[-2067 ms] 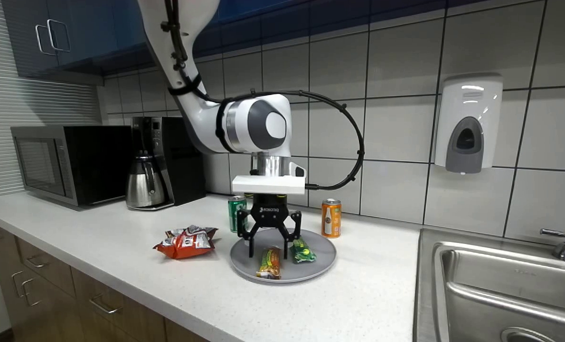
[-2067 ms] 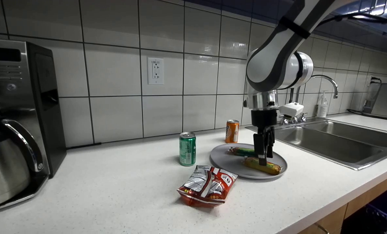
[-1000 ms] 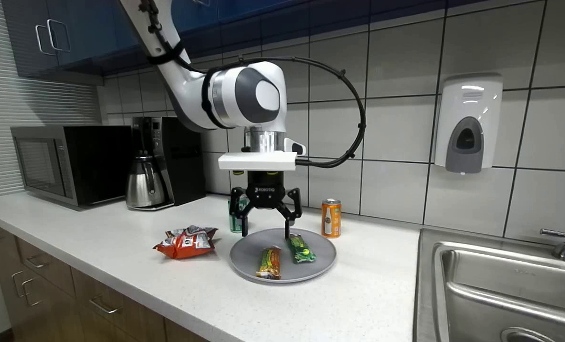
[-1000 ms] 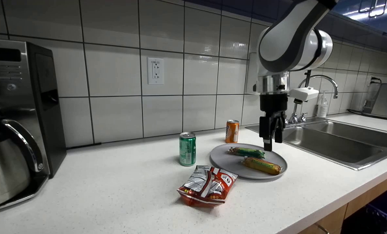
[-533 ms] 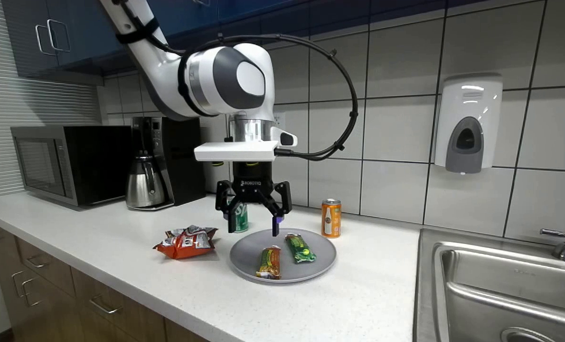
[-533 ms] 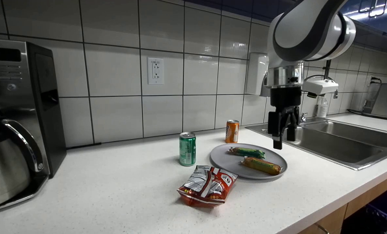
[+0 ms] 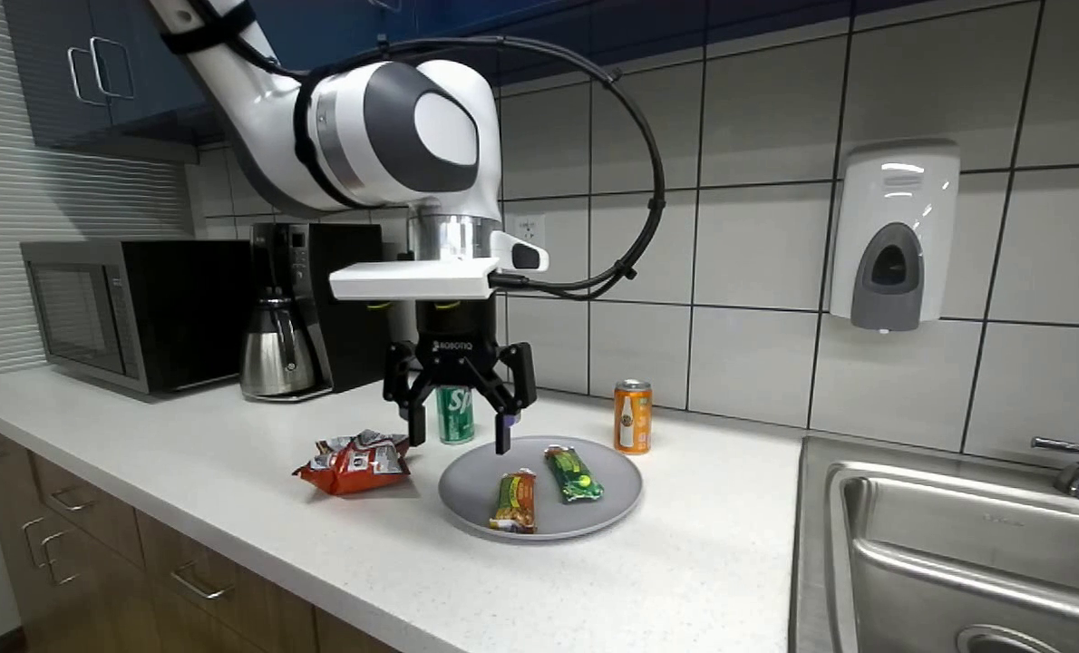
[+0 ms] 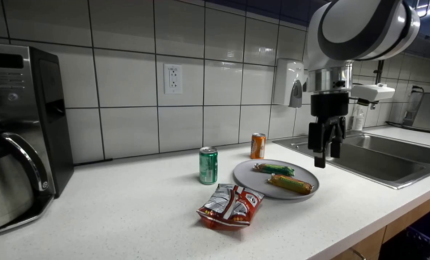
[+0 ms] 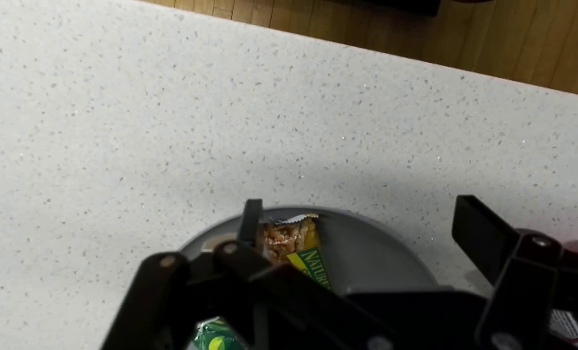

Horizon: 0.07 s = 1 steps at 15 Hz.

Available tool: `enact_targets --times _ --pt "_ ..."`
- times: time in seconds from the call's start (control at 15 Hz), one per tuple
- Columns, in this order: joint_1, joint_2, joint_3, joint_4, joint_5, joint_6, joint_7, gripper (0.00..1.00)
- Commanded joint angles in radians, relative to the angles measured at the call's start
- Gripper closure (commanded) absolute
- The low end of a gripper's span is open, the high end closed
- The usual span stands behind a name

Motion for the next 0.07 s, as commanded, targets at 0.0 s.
enact_targets --times 0.0 --pt "0.004 0.000 -0.004 0.001 0.000 -0.002 0.000 0.00"
